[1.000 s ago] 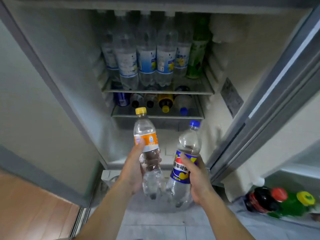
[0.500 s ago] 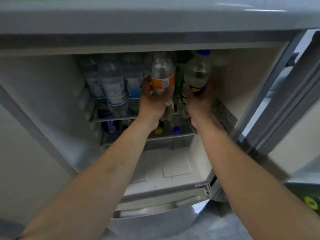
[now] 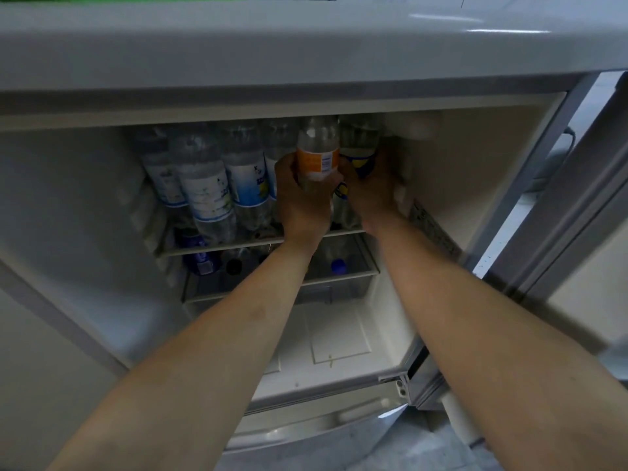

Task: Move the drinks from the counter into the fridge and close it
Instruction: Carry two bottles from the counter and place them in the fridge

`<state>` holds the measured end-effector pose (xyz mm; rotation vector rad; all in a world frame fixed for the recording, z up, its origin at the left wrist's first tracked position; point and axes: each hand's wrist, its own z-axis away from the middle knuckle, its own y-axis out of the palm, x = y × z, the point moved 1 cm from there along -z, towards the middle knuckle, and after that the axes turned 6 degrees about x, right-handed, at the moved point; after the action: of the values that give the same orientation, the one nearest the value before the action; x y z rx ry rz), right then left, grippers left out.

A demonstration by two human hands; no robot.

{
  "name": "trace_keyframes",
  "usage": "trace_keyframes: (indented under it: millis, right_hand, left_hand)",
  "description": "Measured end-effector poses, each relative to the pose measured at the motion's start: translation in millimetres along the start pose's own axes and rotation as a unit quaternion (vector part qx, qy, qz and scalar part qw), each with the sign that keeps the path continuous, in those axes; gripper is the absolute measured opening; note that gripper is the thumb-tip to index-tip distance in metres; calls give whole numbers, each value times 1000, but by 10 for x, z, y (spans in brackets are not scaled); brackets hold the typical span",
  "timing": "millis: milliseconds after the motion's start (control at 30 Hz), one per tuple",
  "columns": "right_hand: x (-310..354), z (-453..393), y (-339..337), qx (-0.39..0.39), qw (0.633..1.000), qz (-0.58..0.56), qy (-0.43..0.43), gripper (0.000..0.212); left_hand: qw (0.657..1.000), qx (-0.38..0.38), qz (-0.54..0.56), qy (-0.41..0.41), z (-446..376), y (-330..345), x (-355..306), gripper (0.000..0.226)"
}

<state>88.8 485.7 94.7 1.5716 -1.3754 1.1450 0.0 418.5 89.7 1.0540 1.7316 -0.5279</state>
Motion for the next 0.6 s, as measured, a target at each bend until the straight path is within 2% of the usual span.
trace_keyframes:
  millis: [167,267,367,467,600]
  right_hand:
    - [-103,53,-71,16,998,56,9,63]
    - [-199,94,-96,23,990,136,31,61]
    - [-276,120,-118,20,985,165,36,56]
    - [-264,87,-117,26,981,187,43,59]
    - [-225,53,-107,20,981,189,42,62]
  left_hand:
    - [982,-2,-185,48,3,15,74,73]
    - [962,0,-261,80,3,-26,138,81]
    - [955,-5,-279,98,-38,-66,209,81]
    - [955,-14,-285,82,-77,-77,270,78]
    - [944,-23,-313,100,-124,-80,306,74]
